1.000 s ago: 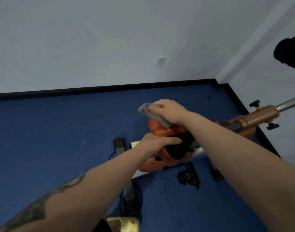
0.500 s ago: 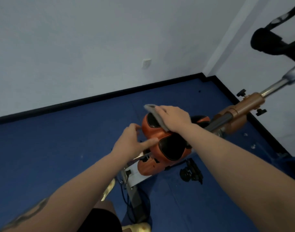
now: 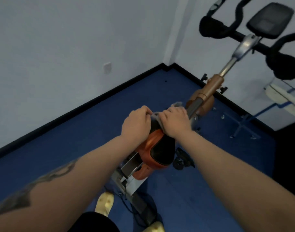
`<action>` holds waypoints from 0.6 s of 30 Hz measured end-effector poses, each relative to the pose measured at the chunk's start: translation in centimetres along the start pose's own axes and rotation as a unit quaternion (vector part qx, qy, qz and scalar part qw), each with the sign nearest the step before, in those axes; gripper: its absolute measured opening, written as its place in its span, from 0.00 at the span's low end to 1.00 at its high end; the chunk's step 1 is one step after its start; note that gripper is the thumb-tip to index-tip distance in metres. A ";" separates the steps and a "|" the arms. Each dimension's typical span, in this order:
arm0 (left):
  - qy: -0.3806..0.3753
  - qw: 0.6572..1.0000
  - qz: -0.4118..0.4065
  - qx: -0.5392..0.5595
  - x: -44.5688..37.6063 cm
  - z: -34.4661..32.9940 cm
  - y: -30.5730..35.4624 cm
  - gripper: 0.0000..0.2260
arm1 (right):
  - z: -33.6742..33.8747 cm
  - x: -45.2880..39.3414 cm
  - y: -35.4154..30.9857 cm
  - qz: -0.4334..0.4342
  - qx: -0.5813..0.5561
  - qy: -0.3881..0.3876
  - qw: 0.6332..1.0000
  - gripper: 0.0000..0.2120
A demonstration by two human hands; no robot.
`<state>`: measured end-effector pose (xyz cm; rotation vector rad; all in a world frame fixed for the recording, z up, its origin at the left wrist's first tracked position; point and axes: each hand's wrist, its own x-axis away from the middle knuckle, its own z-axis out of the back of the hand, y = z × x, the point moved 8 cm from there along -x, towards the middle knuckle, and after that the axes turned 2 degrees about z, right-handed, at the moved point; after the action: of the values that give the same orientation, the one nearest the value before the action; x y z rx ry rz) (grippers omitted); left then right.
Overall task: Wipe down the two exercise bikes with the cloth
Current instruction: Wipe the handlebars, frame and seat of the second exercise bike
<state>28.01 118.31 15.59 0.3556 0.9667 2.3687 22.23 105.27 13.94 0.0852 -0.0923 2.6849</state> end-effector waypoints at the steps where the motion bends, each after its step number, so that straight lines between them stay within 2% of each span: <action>1: -0.024 0.999 -0.017 -0.021 -0.6 -0.4 0.3 0.09 | -0.2 0.7 -0.8 0.000 -0.005 0.015 1.000 0.19; 3: -0.047 0.996 -0.060 -0.043 -1.4 -1.1 0.7 0.07 | 0.0 2.8 -2.2 0.017 -0.074 0.079 0.994 0.18; 5: -0.034 0.995 -0.084 -0.040 -1.5 -1.1 0.5 0.06 | 0.0 2.8 -1.4 0.013 -0.083 0.061 0.995 0.19; 7: -0.013 0.996 -0.088 -0.022 -1.5 -1.0 0.0 0.06 | -0.1 0.2 1.8 -0.077 -0.113 0.022 0.990 0.19; 10: -0.001 0.995 -0.104 -0.009 -1.3 -0.7 -0.1 0.06 | -0.5 -1.8 4.3 -0.220 -0.184 0.001 0.958 0.20; 14: -0.015 0.990 -0.135 -0.023 -1.6 -0.9 0.4 0.05 | -2.6 2.8 1.7 -0.299 -0.233 0.047 0.924 0.29; 18: -0.029 0.986 -0.153 -0.060 -1.9 -1.5 0.4 0.04 | -3.0 1.1 3.3 -0.373 -0.175 0.008 0.911 0.29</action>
<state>28.72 116.07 14.75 0.2111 0.7844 2.1118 19.67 103.06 10.82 -0.0159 -0.4400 1.8680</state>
